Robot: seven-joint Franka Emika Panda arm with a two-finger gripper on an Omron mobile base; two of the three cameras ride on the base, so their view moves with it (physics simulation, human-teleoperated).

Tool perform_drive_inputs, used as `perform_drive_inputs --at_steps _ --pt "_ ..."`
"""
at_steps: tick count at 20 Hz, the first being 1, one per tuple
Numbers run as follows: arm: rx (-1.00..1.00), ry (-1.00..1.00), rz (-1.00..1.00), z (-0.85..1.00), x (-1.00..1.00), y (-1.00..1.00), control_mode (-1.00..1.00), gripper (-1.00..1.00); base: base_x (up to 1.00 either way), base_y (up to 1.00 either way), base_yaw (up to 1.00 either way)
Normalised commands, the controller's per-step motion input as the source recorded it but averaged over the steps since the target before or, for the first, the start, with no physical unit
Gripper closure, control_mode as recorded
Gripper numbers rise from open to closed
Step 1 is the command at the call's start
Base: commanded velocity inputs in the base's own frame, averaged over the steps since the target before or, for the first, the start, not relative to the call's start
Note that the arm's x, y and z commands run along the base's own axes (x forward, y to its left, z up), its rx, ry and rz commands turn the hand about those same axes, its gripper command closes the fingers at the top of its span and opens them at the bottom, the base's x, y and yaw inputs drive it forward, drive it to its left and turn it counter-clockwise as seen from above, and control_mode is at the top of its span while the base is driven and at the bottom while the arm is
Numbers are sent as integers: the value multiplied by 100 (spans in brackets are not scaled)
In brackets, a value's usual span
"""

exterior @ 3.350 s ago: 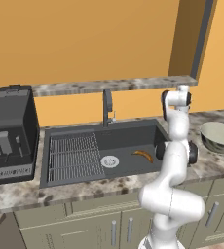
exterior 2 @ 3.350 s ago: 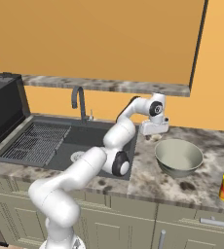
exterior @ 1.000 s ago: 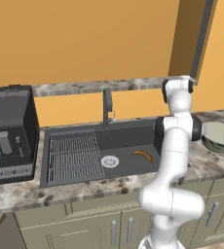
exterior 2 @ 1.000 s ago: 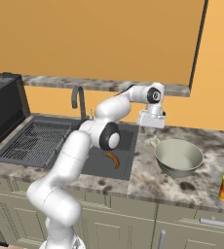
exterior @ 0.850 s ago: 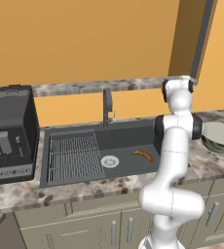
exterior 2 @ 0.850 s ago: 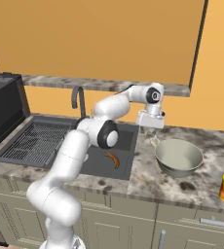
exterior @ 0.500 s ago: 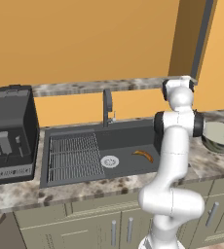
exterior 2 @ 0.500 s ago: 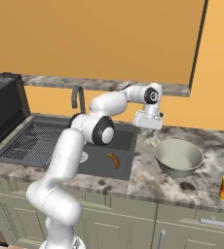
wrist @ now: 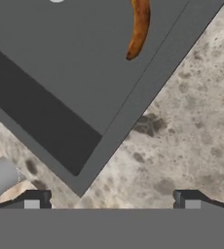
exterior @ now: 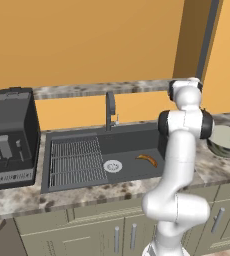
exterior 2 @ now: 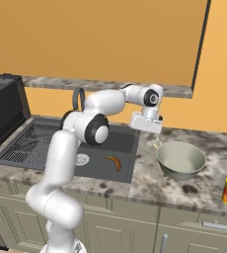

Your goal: Remove the garlic and banana from the sink. Then move the bowl and cup from the counter to the sink for washing.

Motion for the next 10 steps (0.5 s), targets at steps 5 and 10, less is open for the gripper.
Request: perform_drive_inputs --at_steps 5,10 --pt "-5 -6 -17 1 -26 31 -100 -100 0 0 0" --pt "-17 -15 -18 5 -20 34 -100 -100 0 0 0"
